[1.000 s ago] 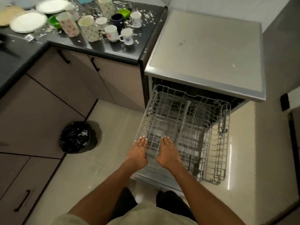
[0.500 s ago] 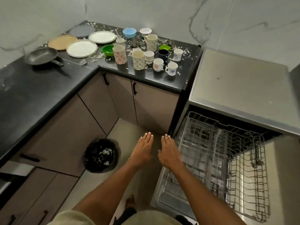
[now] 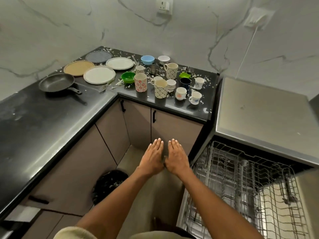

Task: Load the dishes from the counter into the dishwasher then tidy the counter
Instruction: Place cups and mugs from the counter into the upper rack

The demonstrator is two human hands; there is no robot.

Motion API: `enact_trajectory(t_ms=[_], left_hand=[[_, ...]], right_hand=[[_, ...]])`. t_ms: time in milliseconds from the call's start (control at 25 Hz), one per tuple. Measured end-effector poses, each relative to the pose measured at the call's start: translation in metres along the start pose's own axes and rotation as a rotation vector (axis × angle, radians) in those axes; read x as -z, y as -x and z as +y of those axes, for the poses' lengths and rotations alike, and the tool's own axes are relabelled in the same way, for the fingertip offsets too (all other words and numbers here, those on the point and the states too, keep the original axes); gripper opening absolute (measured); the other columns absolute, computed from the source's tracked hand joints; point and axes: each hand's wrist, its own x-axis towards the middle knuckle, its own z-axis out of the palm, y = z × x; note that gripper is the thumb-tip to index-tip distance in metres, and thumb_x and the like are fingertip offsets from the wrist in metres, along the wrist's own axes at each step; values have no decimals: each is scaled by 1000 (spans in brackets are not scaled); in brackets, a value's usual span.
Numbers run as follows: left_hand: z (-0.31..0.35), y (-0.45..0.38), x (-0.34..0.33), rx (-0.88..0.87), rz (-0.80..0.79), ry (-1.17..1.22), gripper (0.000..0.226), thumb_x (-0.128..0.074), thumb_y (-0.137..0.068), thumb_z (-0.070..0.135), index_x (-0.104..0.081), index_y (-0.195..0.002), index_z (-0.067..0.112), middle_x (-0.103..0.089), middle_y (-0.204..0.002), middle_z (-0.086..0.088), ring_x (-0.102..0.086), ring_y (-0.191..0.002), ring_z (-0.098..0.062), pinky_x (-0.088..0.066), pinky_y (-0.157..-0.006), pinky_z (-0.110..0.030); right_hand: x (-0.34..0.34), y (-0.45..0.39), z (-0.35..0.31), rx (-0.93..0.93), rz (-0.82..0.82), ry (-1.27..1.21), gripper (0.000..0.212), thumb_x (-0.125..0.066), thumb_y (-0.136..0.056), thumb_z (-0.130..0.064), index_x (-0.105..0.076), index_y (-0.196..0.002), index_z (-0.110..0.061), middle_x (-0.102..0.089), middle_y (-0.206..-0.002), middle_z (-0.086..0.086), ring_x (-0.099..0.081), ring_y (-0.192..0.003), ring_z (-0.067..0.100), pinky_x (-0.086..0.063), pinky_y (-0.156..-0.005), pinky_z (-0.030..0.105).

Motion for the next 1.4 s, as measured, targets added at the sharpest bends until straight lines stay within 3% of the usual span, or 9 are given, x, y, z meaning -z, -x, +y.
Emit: enact_trajectory(t_ms=[200, 560, 840, 1000, 1240, 1400], left_hand=[[-22, -56, 20, -11, 9, 7, 83, -52, -92, 29, -5, -157, 8, 1, -166, -9, 5, -153, -19, -1, -125, -36], [-58, -197, 78, 3, 77, 6, 86, -53, -86, 11, -4, -157, 6, 1, -166, -10, 2, -153, -20, -4, -125, -36], [-89, -279, 114, 57, 174, 118, 89, -51, -78, 0, -12, -157, 5, -12, -165, -12, -8, -153, -21, -9, -125, -35], [-112, -312, 123, 47, 188, 187, 86, -53, -77, -4, -19, -156, 5, -22, -162, -12, -19, -151, -20, -16, -123, -30], [-139, -345, 119, 4, 161, 258, 65, -48, -79, 0, -39, -143, 11, -54, -139, -12, -52, -128, -27, -46, -104, -41], [-147, -347, 115, -46, 175, 271, 69, -50, -82, -4, -36, -149, 7, -48, -148, -14, -44, -139, -24, -41, -112, -40]], right_hand=[[14, -62, 3, -15, 32, -10, 77, -50, -100, -35, -11, -159, -5, -6, -167, 13, -2, -155, 23, -1, -126, 34], [68, -218, 16, 64, 172, -50, 81, -61, -91, -23, -19, -157, -4, -16, -166, 14, -10, -154, 25, -9, -126, 36], [96, -313, 6, 87, 223, -92, 83, -60, -83, -16, -22, -155, 0, -26, -162, 18, -21, -151, 28, -12, -126, 35], [102, -344, -5, 41, 275, -146, 76, -60, -82, -11, -29, -150, 1, -41, -148, 17, -37, -139, 31, -28, -119, 36], [95, -374, -10, -83, 293, -239, 75, -68, -82, -18, -32, -147, -8, -41, -134, 7, -45, -123, 26, -47, -101, 37], [90, -386, -12, -181, 337, -319, 76, -74, -77, -25, -39, -142, -6, -44, -128, 9, -49, -119, 29, -48, -98, 38]])
